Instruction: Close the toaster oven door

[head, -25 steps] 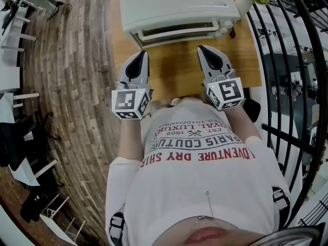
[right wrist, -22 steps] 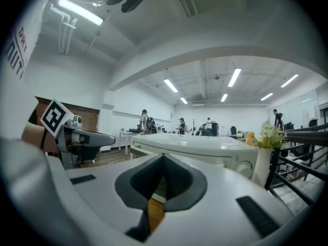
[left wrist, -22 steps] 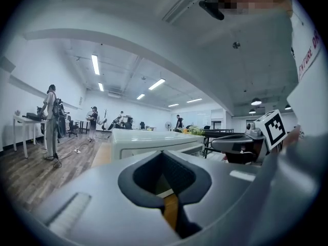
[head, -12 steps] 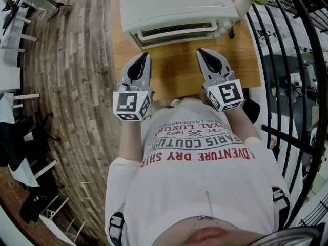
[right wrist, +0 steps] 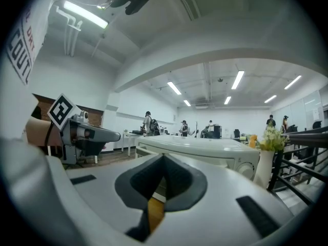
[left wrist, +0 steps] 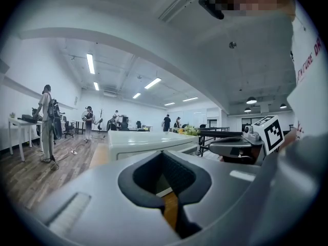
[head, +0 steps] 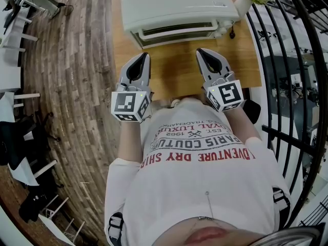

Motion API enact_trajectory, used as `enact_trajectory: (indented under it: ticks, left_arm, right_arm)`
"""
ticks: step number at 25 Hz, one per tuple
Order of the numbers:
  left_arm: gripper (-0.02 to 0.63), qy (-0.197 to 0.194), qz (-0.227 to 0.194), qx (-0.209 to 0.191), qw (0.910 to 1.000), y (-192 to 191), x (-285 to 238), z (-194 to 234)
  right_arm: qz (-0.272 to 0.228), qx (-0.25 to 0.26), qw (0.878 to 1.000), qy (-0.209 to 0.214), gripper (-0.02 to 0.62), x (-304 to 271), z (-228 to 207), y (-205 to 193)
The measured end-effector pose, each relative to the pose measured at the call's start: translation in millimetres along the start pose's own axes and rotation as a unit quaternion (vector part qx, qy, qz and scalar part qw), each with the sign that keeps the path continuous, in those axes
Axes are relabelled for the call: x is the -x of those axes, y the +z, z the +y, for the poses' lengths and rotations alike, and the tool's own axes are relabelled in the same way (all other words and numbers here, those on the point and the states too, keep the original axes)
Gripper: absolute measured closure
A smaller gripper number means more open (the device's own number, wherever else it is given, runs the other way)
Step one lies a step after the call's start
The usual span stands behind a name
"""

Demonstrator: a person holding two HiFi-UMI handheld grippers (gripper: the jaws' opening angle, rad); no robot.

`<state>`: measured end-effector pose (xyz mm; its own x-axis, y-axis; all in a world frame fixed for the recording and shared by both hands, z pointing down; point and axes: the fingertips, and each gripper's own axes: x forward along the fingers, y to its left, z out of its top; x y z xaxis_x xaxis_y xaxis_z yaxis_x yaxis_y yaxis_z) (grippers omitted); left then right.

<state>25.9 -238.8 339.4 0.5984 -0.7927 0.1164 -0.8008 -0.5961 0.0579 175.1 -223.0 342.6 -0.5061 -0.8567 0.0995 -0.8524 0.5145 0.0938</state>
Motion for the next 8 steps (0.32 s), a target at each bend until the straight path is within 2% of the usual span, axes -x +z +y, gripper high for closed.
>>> enact_trajectory:
  ticks: [8]
  left_arm:
    - [0.595, 0.001, 0.010, -0.002, 0.9999, -7.8, -1.7, 0.9]
  right_arm:
    - [0.006, -0.001, 1.000, -0.001, 0.607, -2.7, 1.4, -8.2]
